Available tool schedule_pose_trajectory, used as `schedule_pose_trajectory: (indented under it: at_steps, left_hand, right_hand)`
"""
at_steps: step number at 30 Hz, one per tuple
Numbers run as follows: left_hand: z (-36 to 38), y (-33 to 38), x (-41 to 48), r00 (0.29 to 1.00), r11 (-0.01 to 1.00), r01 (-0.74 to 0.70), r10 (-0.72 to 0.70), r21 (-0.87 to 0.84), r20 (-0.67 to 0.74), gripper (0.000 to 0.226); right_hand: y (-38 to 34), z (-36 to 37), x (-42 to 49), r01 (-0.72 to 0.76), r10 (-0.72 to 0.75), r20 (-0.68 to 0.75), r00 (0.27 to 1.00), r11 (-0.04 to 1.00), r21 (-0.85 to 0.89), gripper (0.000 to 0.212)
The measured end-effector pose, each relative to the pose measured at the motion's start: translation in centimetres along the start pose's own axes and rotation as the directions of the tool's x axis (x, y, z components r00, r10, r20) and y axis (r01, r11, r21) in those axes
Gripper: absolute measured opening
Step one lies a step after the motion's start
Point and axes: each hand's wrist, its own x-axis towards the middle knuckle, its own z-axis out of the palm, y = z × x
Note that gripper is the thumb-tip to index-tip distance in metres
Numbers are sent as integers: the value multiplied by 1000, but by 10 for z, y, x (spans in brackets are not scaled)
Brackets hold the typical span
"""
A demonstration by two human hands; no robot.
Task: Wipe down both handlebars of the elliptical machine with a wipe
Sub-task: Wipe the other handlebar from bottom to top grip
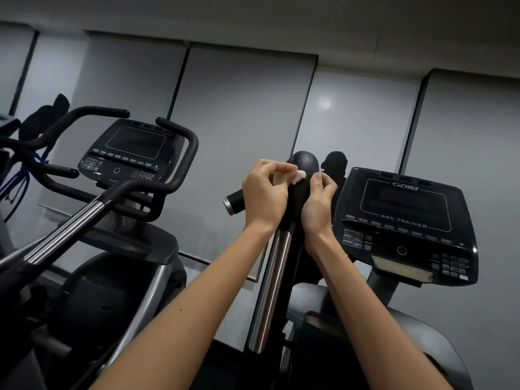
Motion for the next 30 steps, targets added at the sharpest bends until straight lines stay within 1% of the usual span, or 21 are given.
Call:
schedule_pose_trajectory:
  at_steps: [2, 4, 6, 7, 9, 10, 12, 14, 16, 17, 19, 21, 23, 25, 28, 30]
  left_hand:
    - [6, -4, 7, 988, 983, 146, -149, -107, -24, 10]
    - [11, -6, 12, 959, 941, 276, -283, -195, -12, 10]
    - [15, -5, 19, 918, 878, 388, -395, -281, 35, 9]
    - [16, -5, 22, 890, 830, 447, -449, -334, 75, 10]
    - [15, -4, 23, 844, 738, 528, -509, -421, 166, 10]
    - [12, -5, 22, 844, 736, 531, -502, -419, 189, 10]
    - [5, -5, 14, 887, 810, 462, -423, -362, 186, 7]
    - [-8, -4, 2, 941, 889, 334, -293, -314, 171, 4]
    - [-18, -2, -9, 977, 960, 149, -106, -239, 185, 8]
    - [-21, -1, -12, 981, 983, 43, -8, -180, 195, 10]
    - [-20, -1, -9, 968, 988, -136, 148, -73, 204, 9]
    - [-10, -1, 3, 959, 975, -223, 218, 6, 180, 7]
    - [2, 1, 19, 970, 977, -210, 203, 40, 135, 6]
    - [15, 2, 38, 985, 989, -140, 135, 49, 105, 5]
    - [30, -10, 64, 996, 999, 51, -52, 7, 68, 6]
    - [36, -28, 71, 985, 985, 171, -170, -26, 28, 10]
  right_hand:
    - [1, 0, 1, 6, -6, 6, 1000, 1000, 6, 28]
    - [2, 0, 2, 13, -13, 12, 1000, 1000, 6, 30]
    - [3, -1, 3, 21, -21, 18, 1000, 1000, -1, 31]
    - [3, -1, 3, 21, -21, 18, 1000, 1000, -5, 31]
    - [2, 0, 2, 15, -15, 24, 1000, 1000, -7, 31]
    - [2, 0, 2, 11, -11, 22, 1000, 1000, -8, 30]
    - [1, -1, 2, 9, -9, 8, 1000, 1000, -15, 27]
    - [0, -2, 3, -5, 5, 4, 1000, 1000, 1, 20]
    - [0, -4, 5, -29, 29, -3, 1000, 999, 36, 13]
    - [0, -6, 8, -38, 38, -13, 999, 998, 49, 12]
    - [-2, -7, 18, -46, 48, -56, 997, 998, 37, 19]
    - [-7, -4, 27, -52, 52, -90, 995, 999, 2, 24]
    - [-13, 1, 33, -52, 51, -87, 995, 999, -12, 21]
    - [-15, 5, 34, -52, 50, -78, 996, 998, -27, 18]
    - [-13, 5, 32, -47, 43, -77, 996, 998, -48, 24]
    - [-11, 5, 32, -35, 31, -65, 997, 998, -56, 29]
